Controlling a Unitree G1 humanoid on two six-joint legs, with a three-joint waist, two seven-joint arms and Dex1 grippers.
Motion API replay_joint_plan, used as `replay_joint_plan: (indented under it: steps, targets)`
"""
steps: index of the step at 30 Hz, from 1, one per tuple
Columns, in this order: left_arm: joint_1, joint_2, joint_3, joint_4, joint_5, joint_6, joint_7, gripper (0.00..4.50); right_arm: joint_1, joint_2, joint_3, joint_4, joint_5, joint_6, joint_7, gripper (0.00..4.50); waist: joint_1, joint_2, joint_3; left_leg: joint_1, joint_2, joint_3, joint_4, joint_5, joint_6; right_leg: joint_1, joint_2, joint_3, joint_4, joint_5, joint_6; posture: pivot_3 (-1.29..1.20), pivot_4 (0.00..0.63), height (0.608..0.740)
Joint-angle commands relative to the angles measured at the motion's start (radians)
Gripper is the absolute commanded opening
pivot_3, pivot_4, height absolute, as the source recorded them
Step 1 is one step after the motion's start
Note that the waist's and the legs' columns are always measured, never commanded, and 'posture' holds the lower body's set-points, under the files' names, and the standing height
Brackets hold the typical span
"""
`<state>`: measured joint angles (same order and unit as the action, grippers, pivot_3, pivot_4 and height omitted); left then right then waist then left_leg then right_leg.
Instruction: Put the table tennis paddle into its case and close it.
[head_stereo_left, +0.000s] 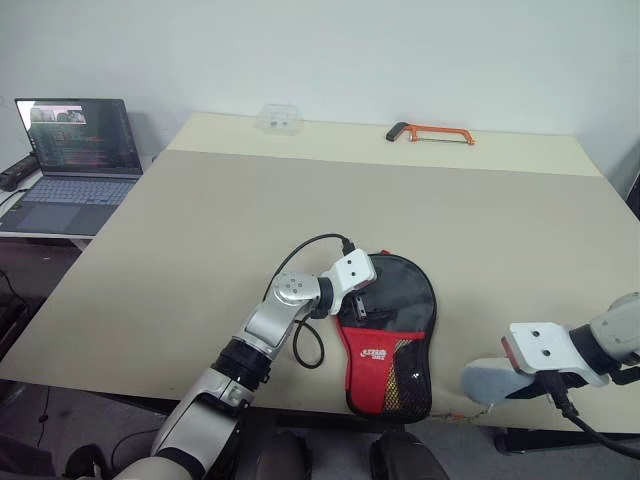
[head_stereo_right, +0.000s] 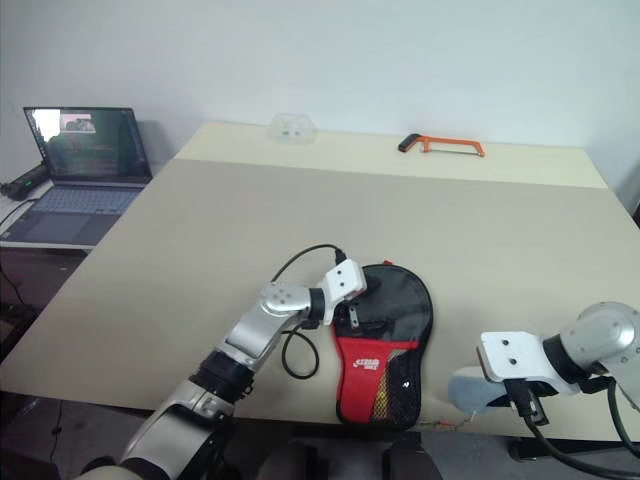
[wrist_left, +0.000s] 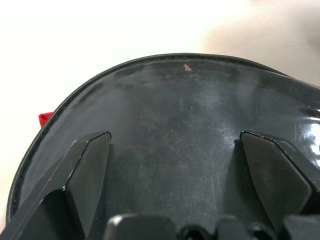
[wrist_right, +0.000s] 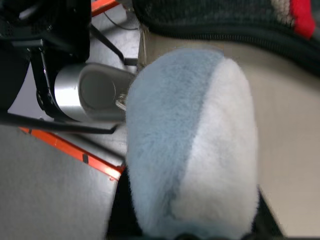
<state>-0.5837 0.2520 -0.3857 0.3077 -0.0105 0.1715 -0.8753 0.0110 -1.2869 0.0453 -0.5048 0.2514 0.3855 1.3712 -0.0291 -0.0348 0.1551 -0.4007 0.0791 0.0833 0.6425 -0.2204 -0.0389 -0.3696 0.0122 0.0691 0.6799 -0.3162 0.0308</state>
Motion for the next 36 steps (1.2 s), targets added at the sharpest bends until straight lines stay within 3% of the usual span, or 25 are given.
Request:
replay_joint_plan:
  steps: [1, 7, 17, 23, 26, 30, 36]
  targets:
    - [0.028, 0.023, -0.015, 0.024, 0.045, 0.025, 0.016, 4.50, -0.025, -0.006, 0.013, 0.003, -0.018, -0.023, 0.014, 2.42, 0.000, 0.000, 0.000, 0.000, 0.000, 0.000, 0.000, 0.000, 0.000, 0.000, 0.000, 0.000, 0.000, 0.000, 0.000, 0.00, 0.150, 0.740]
    - [0.030, 0.045, 0.006, 0.000, 0.027, 0.030, 0.008, 4.50, -0.091, -0.010, 0.025, 0.069, -0.029, -0.033, 0.035, 4.48, -0.004, 0.000, 0.000, 0.001, 0.000, 0.000, 0.000, 0.000, 0.000, 0.000, 0.000, 0.000, 0.000, 0.000, 0.000, 0.00, 0.150, 0.740]
    - [0.029, 0.057, 0.045, -0.024, -0.004, 0.036, -0.004, 4.50, -0.183, -0.039, -0.001, 0.209, -0.039, -0.063, 0.079, 4.48, -0.003, 0.001, 0.000, 0.000, 0.001, 0.001, -0.001, 0.000, 0.000, -0.001, 0.000, 0.001, 0.000, 0.001, -0.001, 0.00, 0.150, 0.740]
    - [-0.006, 0.118, 0.131, -0.114, -0.113, 0.077, -0.092, 4.50, -0.248, 0.030, -0.182, 0.300, 0.225, 0.095, 0.125, 4.48, -0.005, 0.001, 0.004, 0.000, 0.001, 0.001, -0.001, 0.000, 0.000, -0.003, 0.000, 0.001, 0.001, 0.002, -0.004, 0.00, 0.150, 0.740]
    - [-0.027, 0.189, 0.209, -0.232, -0.239, 0.201, -0.177, 4.50, -0.254, 0.034, -0.269, 0.405, 0.319, 0.176, 0.161, 4.48, -0.002, 0.001, 0.009, -0.003, 0.001, 0.001, -0.001, 0.000, 0.000, -0.004, 0.000, 0.000, 0.001, 0.003, -0.005, 0.00, 0.150, 0.740]
    - [-0.020, 0.332, 0.316, -0.375, -0.412, 0.366, -0.296, 4.50, -0.280, 0.014, -0.284, 0.570, 0.327, 0.198, 0.196, 4.48, -0.004, 0.001, 0.013, -0.007, 0.002, 0.002, 0.000, 0.000, 0.000, -0.007, 0.000, -0.001, 0.000, 0.003, -0.005, 0.00, 0.150, 0.740]
    - [-0.002, 0.531, 0.419, -0.396, -0.504, 0.443, -0.396, 4.50, -0.339, 0.008, -0.299, 0.814, 0.293, 0.145, 0.195, 4.48, -0.004, 0.004, 0.016, -0.008, 0.001, 0.002, 0.000, 0.000, 0.000, -0.010, 0.000, -0.001, 0.001, 0.002, -0.005, 0.00, 0.150, 0.740]
